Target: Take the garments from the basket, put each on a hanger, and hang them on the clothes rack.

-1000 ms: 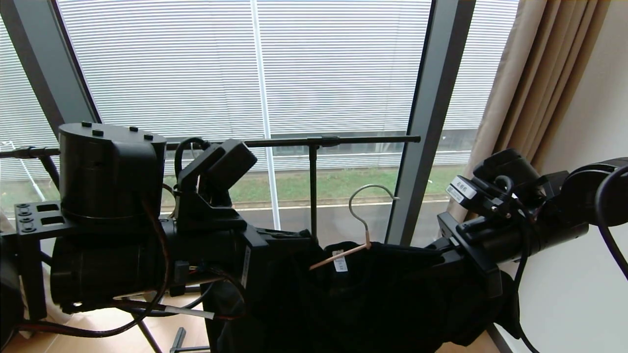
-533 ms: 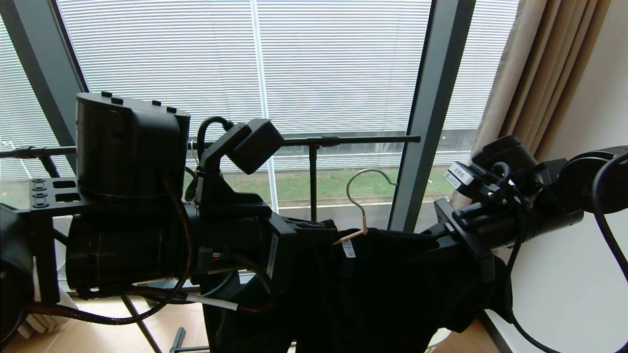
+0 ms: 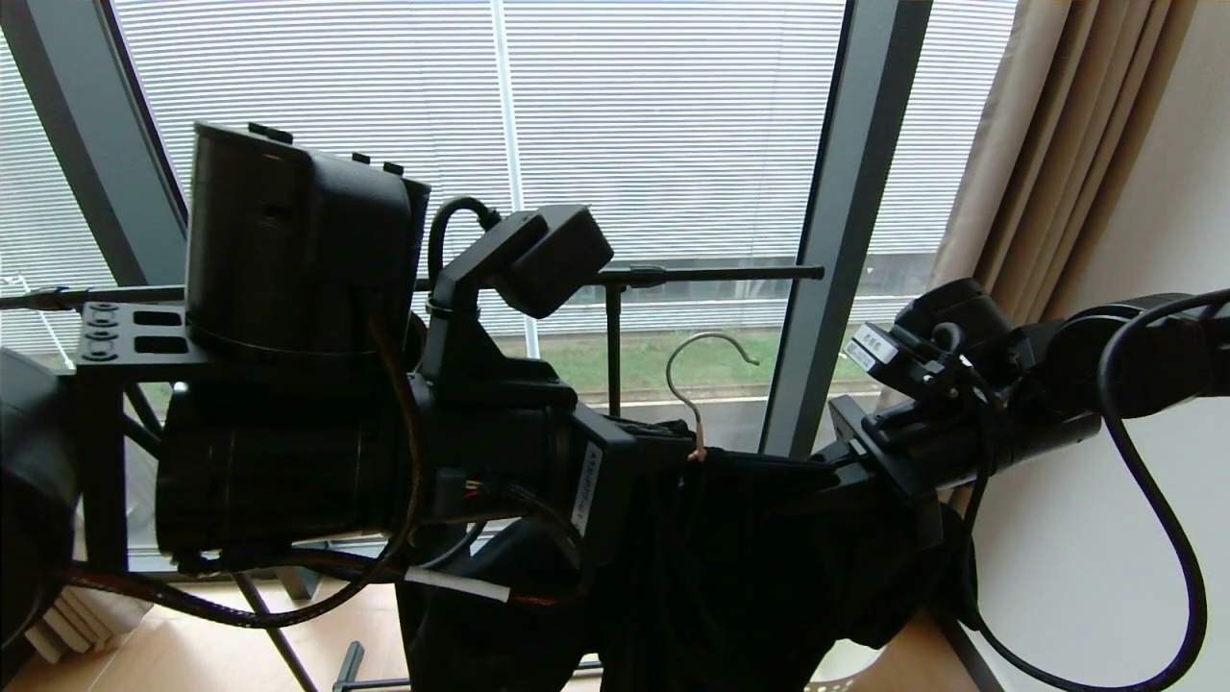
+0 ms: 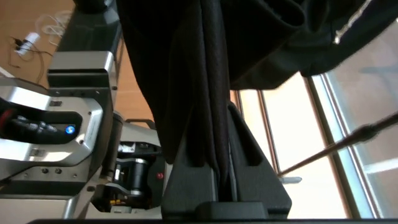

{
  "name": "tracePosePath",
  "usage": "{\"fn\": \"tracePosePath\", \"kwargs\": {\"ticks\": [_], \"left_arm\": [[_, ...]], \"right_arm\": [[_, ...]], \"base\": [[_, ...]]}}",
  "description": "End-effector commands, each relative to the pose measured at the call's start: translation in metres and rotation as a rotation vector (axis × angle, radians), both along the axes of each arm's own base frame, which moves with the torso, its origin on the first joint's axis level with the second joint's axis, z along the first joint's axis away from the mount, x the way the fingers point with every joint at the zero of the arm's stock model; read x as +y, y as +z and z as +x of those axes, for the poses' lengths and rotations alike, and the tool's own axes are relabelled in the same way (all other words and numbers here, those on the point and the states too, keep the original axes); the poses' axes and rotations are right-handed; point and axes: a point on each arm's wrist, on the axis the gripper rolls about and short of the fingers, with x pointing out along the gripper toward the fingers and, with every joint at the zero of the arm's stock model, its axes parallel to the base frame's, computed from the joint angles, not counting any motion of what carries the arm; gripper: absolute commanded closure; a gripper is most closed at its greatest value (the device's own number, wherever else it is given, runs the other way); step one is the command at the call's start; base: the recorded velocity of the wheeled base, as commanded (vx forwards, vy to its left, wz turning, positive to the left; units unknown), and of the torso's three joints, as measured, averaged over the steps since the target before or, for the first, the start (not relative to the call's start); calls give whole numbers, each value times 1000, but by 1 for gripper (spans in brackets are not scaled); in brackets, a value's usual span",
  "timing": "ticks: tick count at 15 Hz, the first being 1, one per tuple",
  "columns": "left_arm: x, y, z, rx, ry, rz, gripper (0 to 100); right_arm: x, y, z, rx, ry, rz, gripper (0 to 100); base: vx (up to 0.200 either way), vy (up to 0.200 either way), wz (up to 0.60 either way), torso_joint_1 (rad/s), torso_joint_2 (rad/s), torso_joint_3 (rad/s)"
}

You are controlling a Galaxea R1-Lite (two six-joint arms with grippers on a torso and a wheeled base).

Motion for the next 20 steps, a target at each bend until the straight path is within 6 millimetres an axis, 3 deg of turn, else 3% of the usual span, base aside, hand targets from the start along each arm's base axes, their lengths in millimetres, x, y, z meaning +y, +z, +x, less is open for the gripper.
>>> {"fn": "tracePosePath", "kwargs": {"ticks": [1,4,10,11,14,17,20], "left_arm": [[-10,-2,5,1,1,7,100],[-11,-3,6,2,12,10,100],[-11,-3,7,-4,34,14,100],[-11,-3,7,-3,33,13,0],[-10,-3,6,-5,30,14,0],[5,6,-2,-27,45,-6,0],[46,10,-3,-53,138,-14,0]], "right_arm": [[1,-2,0,12,10,13,100],[-11,4,1,31,30,125,100],[-12,6,0,27,31,135,100],[-12,6,0,27,31,135,100],[-13,6,0,27,29,135,100],[-16,5,2,26,17,135,100],[-22,5,6,14,-3,135,100]], "base": [[0,0,0,0,0,0],[0,0,0,0,0,0],[0,0,0,0,0,0],[0,0,0,0,0,0],[0,0,0,0,0,0],[0,0,0,0,0,0],[0,0,0,0,0,0]]}}
